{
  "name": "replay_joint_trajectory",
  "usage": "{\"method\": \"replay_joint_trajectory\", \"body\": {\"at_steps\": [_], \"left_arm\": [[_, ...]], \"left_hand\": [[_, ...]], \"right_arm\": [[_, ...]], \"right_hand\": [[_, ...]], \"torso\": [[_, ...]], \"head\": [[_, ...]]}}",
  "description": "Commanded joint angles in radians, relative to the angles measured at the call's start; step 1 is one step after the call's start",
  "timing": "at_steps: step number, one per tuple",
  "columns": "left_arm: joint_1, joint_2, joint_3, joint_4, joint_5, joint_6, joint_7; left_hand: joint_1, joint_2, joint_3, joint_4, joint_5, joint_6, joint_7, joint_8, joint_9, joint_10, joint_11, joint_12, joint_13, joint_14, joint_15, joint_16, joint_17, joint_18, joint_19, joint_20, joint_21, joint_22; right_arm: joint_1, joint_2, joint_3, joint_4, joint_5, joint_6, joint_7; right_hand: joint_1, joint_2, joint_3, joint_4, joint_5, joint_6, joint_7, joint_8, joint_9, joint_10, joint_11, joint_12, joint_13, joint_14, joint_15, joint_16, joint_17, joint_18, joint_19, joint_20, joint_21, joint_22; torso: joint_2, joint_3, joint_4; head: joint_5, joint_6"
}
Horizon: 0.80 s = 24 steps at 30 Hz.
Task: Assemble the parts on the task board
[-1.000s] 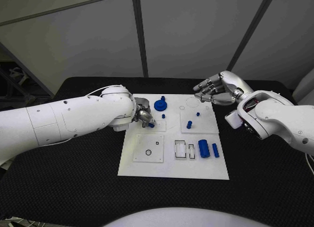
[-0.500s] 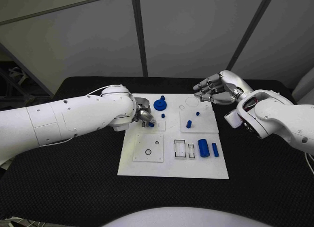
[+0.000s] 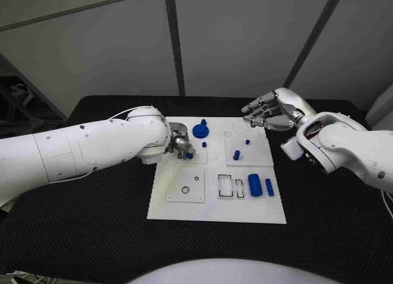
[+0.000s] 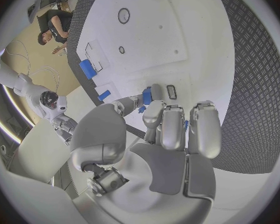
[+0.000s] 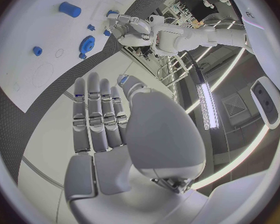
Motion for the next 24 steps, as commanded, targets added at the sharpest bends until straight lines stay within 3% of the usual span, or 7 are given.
{"method": "replay_joint_trajectory", "body": {"at_steps": [1,24], "left_arm": [[-0.002,0.002,-0.002,-0.003,0.01,0.015,-0.005],[0.0,0.002,-0.002,-0.012,0.049,0.012,-0.004]], "left_hand": [[-0.002,0.017,0.078,-0.066,0.007,0.01,0.0,0.004,-0.002,0.007,0.001,0.005,0.002,0.041,-0.005,-0.002,0.001,-0.008,0.008,0.0,0.004,0.002],[-0.082,0.035,0.099,-0.063,0.005,0.032,-0.002,-0.001,-0.014,0.021,0.0,0.018,0.019,0.042,-0.005,-0.001,0.003,-0.01,0.012,0.001,0.009,0.014]], "right_arm": [[0.002,-0.001,0.001,0.001,-0.002,0.007,0.004],[0.002,0.001,0.001,0.0,-0.002,0.011,0.002]], "right_hand": [[-0.01,0.001,0.002,-0.003,0.005,-0.001,0.003,-0.007,-0.001,-0.003,0.005,-0.003,-0.001,0.006,0.004,-0.004,0.001,0.01,0.006,0.003,-0.005,-0.001],[-0.011,0.001,0.003,-0.003,0.006,-0.001,0.002,-0.007,0.0,-0.003,0.005,-0.003,-0.003,0.007,0.004,-0.007,0.002,0.011,0.006,0.004,-0.008,-0.002]], "torso": [[0.0,0.0006,0.0002],[0.0,0.0004,0.0]], "head": [[-0.001,0.0],[0.0,-0.001]]}}
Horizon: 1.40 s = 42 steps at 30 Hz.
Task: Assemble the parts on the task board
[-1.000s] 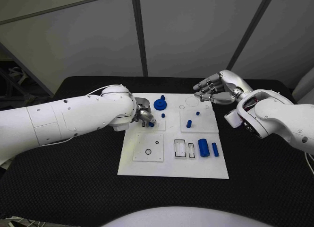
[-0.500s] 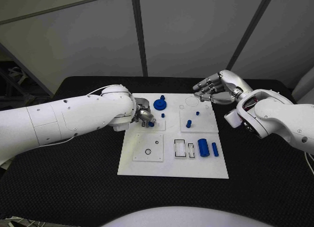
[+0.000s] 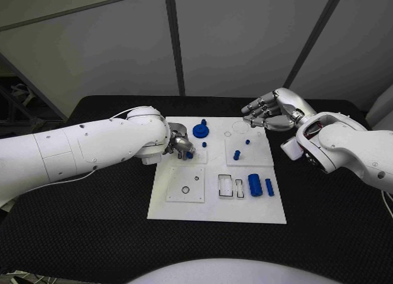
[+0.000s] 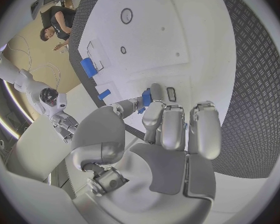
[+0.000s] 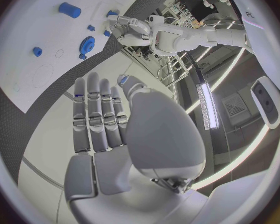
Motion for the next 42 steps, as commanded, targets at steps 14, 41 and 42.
{"method": "replay_joint_trajectory", "body": {"at_steps": [14,41,42], "left_arm": [[0.003,-0.004,-0.001,0.002,0.016,0.02,-0.003],[0.006,-0.004,0.0,-0.006,0.016,0.022,-0.004],[0.006,-0.004,0.0,-0.007,0.016,0.024,-0.004]], "left_hand": [[-0.047,-0.006,0.067,-0.064,0.0,0.018,-0.004,-0.006,-0.009,0.013,-0.001,0.008,0.008,0.04,-0.007,-0.002,0.001,-0.011,0.005,0.001,0.006,0.012],[-0.133,-0.028,-0.035,-0.019,-0.01,0.034,-0.005,-0.016,-0.025,0.017,-0.002,0.009,0.014,0.041,-0.008,-0.002,0.002,-0.011,0.007,0.0,0.006,0.019],[-0.135,-0.029,-0.04,-0.017,-0.01,0.034,-0.005,-0.016,-0.025,0.017,-0.002,0.009,0.014,0.041,-0.008,-0.002,0.002,-0.011,0.008,0.0,0.006,0.019]], "right_arm": [[0.002,0.0,0.001,0.001,-0.002,0.009,0.002],[0.002,-0.001,0.001,0.001,-0.004,0.009,-0.001],[0.002,-0.001,0.001,0.001,-0.004,0.009,-0.001]], "right_hand": [[-0.011,0.001,0.003,-0.003,0.006,-0.001,0.003,-0.006,0.0,-0.003,0.005,-0.003,-0.001,0.004,0.0,-0.007,0.001,0.011,0.006,0.004,-0.004,-0.001],[-0.016,-0.001,0.0,-0.002,0.006,-0.004,0.004,-0.008,-0.001,-0.005,0.007,-0.005,-0.004,0.003,0.001,-0.012,0.002,0.01,0.007,0.005,-0.008,-0.004],[-0.016,-0.001,0.0,-0.002,0.006,-0.004,0.004,-0.008,-0.001,-0.005,0.007,-0.005,-0.004,0.003,0.001,-0.012,0.002,0.01,0.007,0.005,-0.008,-0.004]], "torso": [[0.0,0.0,-0.0006],[0.0,-0.0001,-0.0008],[0.0,0.0,-0.0005]], "head": [[0.0,-0.002],[0.0,-0.004],[0.0,-0.005]]}}
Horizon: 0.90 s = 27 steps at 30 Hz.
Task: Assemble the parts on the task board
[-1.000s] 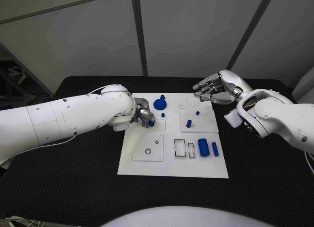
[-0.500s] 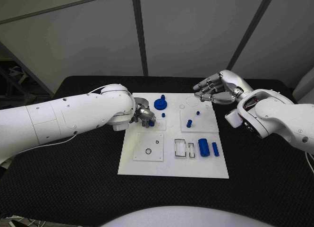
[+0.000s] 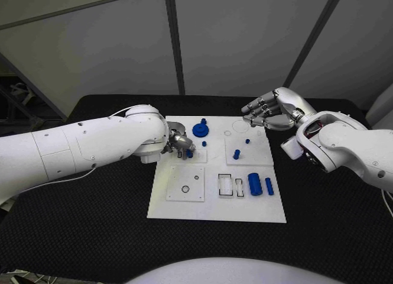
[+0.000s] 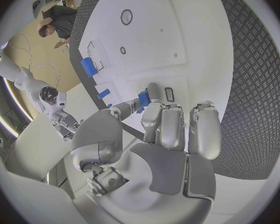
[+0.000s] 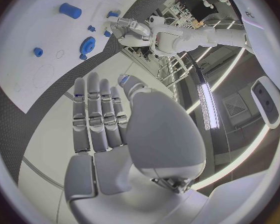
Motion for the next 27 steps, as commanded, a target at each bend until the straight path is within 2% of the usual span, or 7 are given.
{"method": "replay_joint_trajectory", "body": {"at_steps": [1,9,12,14,24,27], "left_arm": [[0.002,0.0,0.0,-0.002,0.002,0.013,-0.004],[0.003,0.001,0.0,-0.004,0.002,0.008,-0.004],[0.003,0.002,0.0,-0.004,0.002,0.005,-0.004],[0.003,0.002,0.0,-0.003,0.002,0.004,-0.003],[0.003,0.002,0.001,0.0,0.003,0.004,-0.003],[0.003,0.001,0.001,0.001,0.003,0.008,-0.003]], "left_hand": [[-0.014,-0.002,-0.015,0.003,-0.007,0.003,0.002,-0.005,-0.002,0.009,0.001,0.005,0.001,0.044,-0.004,-0.002,0.001,-0.011,0.008,0.0,0.002,0.02],[-0.023,0.001,-0.037,0.016,-0.008,0.006,0.002,-0.006,-0.005,0.01,0.001,0.007,0.004,0.044,-0.005,-0.002,0.001,-0.012,0.009,-0.001,0.002,0.022],[-0.025,0.006,-0.053,0.026,-0.054,0.008,0.001,-0.008,-0.007,0.012,0.0,0.008,0.007,0.044,-0.005,-0.002,0.001,-0.012,0.01,-0.001,0.003,0.024],[-0.024,0.007,-0.057,0.028,-0.067,0.009,0.001,-0.009,-0.008,0.012,0.0,0.009,0.008,0.044,-0.005,-0.002,0.002,-0.012,0.01,-0.001,0.004,0.025],[-0.023,0.007,-0.059,0.029,-0.072,0.009,0.0,-0.009,-0.009,0.012,0.0,0.009,0.009,0.044,-0.005,-0.002,0.002,-0.012,0.01,-0.001,0.004,0.026],[-0.023,0.007,-0.059,0.029,-0.073,0.009,0.0,-0.009,-0.009,0.012,0.0,0.009,0.009,0.044,-0.005,-0.002,0.001,-0.012,0.01,-0.001,0.004,0.026]], "right_arm": [[0.002,-0.001,0.001,0.001,-0.003,0.006,0.002],[0.002,0.0,0.001,0.001,-0.003,0.006,0.002],[0.002,0.0,0.001,0.0,-0.003,0.007,0.002],[0.002,0.0,0.001,0.0,-0.003,0.007,0.002],[0.002,0.001,0.001,-0.001,-0.003,0.008,0.002],[0.002,0.002,0.001,-0.002,-0.003,0.008,0.001]], "right_hand": [[-0.007,0.0,0.0,-0.002,0.006,-0.004,0.004,-0.005,-0.001,-0.001,0.003,-0.006,-0.001,0.003,0.001,-0.003,0.001,0.01,0.003,0.001,-0.005,-0.001],[-0.008,0.0,0.0,-0.002,0.006,-0.005,0.005,-0.006,-0.001,-0.002,0.004,-0.006,-0.002,0.002,0.002,-0.005,0.001,0.01,0.003,0.002,-0.006,-0.002],[-0.008,0.0,0.0,-0.002,0.006,-0.005,0.005,-0.006,-0.001,-0.002,0.004,-0.006,-0.002,0.002,0.002,-0.005,0.001,0.01,0.003,0.002,-0.006,-0.002],[-0.008,0.0,0.0,-0.002,0.006,-0.005,0.005,-0.006,-0.001,-0.002,0.004,-0.006,-0.002,0.002,0.002,-0.005,0.001,0.01,0.003,0.002,-0.006,-0.002],[-0.008,0.0,0.0,-0.002,0.006,-0.005,0.005,-0.006,-0.001,-0.002,0.004,-0.006,-0.002,0.002,0.002,-0.005,0.001,0.01,0.003,0.002,-0.006,-0.002],[-0.009,0.0,0.0,-0.002,0.006,-0.006,0.005,-0.007,-0.001,-0.002,0.004,-0.007,-0.002,0.002,0.002,-0.006,0.002,0.01,0.003,0.002,-0.007,-0.002]], "torso": [[0.0,0.0001,0.0002],[0.0,-0.0001,-0.0002],[0.0,0.0,-0.0006],[0.001,0.0,-0.0008],[0.0,0.0003,0.001],[-0.001,0.0004,-0.0003]], "head": [[0.0,-0.002],[-0.001,-0.002],[-0.001,-0.001],[-0.002,-0.002],[-0.003,-0.004],[-0.001,-0.005]]}}
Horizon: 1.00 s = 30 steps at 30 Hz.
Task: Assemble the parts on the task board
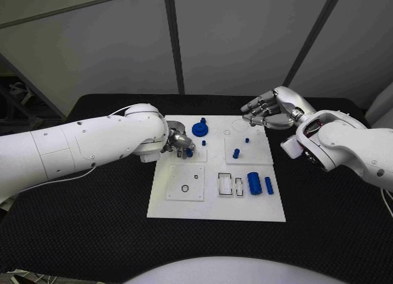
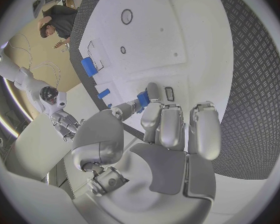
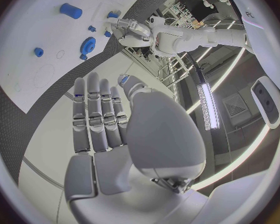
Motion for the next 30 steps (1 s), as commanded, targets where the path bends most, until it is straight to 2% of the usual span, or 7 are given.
{"method": "replay_joint_trajectory", "body": {"at_steps": [1,30], "left_arm": [[0.002,0.0,0.001,0.002,0.002,0.007,-0.003],[0.003,0.0,0.001,0.0,0.007,0.03,-0.004]], "left_hand": [[-0.006,0.006,-0.006,0.0,-0.007,0.008,0.002,-0.005,-0.001,0.005,-0.001,0.005,0.001,0.044,-0.005,-0.002,0.001,-0.012,0.007,0.002,0.004,0.026],[0.038,-0.002,-0.002,-0.039,-0.007,0.006,-0.001,-0.004,-0.002,0.006,-0.003,0.006,0.005,0.045,-0.006,-0.002,0.001,-0.013,0.008,0.001,0.004,0.029]], "right_arm": [[0.002,0.002,0.001,0.0,-0.002,0.007,0.004],[0.002,0.004,0.001,-0.001,-0.012,0.011,0.001]], "right_hand": [[-0.009,0.0,0.0,-0.002,0.006,-0.006,0.005,-0.007,-0.001,-0.002,0.004,-0.007,-0.002,0.002,0.002,-0.006,0.001,0.01,0.003,0.002,-0.005,-0.002],[-0.009,0.0,0.0,-0.002,0.007,-0.006,0.005,-0.007,-0.001,-0.002,0.004,-0.007,-0.002,0.002,0.002,-0.007,0.002,0.01,0.004,0.002,-0.006,-0.002]], "torso": [[-0.001,0.0005,-0.0004],[0.0,0.0005,0.0002]], "head": [[0.003,-0.001],[0.004,0.002]]}}
